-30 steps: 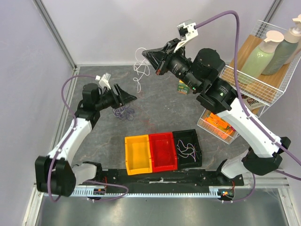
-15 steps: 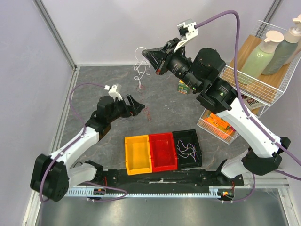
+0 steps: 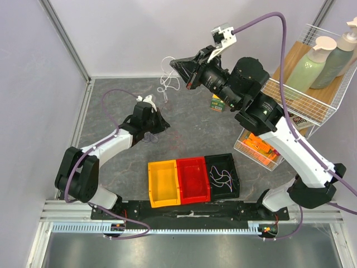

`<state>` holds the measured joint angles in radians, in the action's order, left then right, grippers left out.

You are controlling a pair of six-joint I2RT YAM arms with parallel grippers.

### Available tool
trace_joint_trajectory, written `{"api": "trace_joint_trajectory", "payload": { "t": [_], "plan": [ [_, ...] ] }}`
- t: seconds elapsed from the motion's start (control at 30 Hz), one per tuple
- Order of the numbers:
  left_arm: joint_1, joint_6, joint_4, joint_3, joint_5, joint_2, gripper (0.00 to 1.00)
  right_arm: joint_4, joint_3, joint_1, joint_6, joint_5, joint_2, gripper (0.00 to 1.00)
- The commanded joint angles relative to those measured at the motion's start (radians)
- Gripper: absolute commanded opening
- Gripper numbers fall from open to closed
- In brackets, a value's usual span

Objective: Untangle the cables

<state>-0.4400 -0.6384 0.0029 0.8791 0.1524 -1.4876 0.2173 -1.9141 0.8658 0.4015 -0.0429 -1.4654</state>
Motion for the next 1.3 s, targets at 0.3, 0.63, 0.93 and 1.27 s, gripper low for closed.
{"api": "trace_joint_trajectory", "payload": {
  "t": [0.3, 0.63, 0.93, 1.27],
  "plan": [
    [0.242, 0.037, -0.403, 0.184, 0.046, -0.068, 0.02, 0.089, 0.010, -0.004, -0.128, -0.097, 0.195, 0.00],
    [0.271, 0.074, -0.518, 0.379, 0.140, -0.194, 0.02, 0.240, 0.308, -0.005, -0.079, -0.034, 0.447, 0.00],
    [0.287, 0.146, -0.566, 0.459, 0.159, -0.230, 0.02, 0.482, 0.639, -0.004, -0.055, 0.029, 0.585, 0.00],
    [0.291, 0.152, -0.554, 0.442, 0.203, -0.212, 0.02, 0.643, 0.771, -0.004, 0.051, 0.009, 0.735, 0.00]
  ]
}}
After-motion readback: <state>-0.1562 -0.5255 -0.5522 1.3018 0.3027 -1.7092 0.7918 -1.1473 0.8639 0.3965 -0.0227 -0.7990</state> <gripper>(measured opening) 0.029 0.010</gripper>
